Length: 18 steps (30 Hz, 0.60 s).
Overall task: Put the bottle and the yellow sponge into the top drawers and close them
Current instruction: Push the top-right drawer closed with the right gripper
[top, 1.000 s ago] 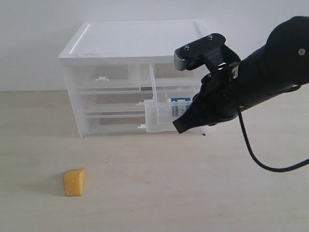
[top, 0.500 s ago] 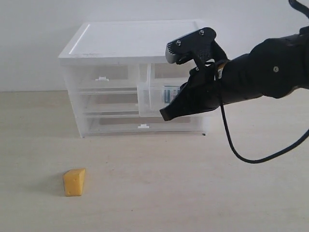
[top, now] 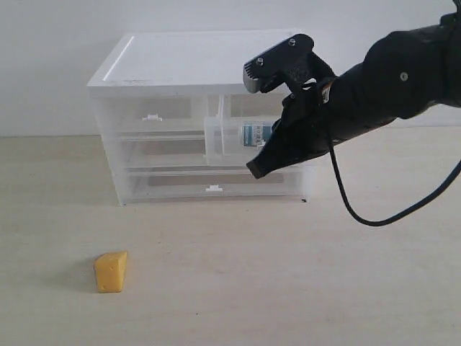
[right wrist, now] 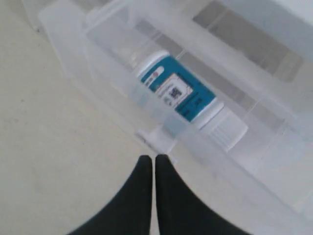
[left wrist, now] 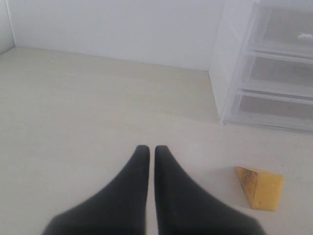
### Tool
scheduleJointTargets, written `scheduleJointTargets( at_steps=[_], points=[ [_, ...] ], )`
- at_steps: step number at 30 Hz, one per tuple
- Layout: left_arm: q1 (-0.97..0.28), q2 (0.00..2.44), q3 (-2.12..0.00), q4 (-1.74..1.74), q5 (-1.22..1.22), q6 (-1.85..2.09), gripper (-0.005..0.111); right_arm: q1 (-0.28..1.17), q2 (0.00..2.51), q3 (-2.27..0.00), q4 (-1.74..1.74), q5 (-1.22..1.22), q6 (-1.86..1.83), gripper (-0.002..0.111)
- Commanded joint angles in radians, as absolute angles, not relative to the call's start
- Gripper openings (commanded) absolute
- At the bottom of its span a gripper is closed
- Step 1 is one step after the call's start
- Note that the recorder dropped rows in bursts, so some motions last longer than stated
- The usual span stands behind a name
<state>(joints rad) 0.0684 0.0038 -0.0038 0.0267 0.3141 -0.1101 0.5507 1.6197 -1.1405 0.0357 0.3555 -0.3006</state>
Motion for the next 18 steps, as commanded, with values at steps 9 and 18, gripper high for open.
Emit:
scheduleJointTargets(
  at_steps=[9,18],
  points=[
    [0.070,0.000,0.000,0.025,0.307,-0.112,0.004,0.521,1.619,-1.228,0.000,0.517,-0.343,0.000],
    [0.070,0.000,0.000,0.025,0.307,-0.112,0.004,0.451,1.684,-1.230,0.006,0.400,-0.324,0.000]
  ],
)
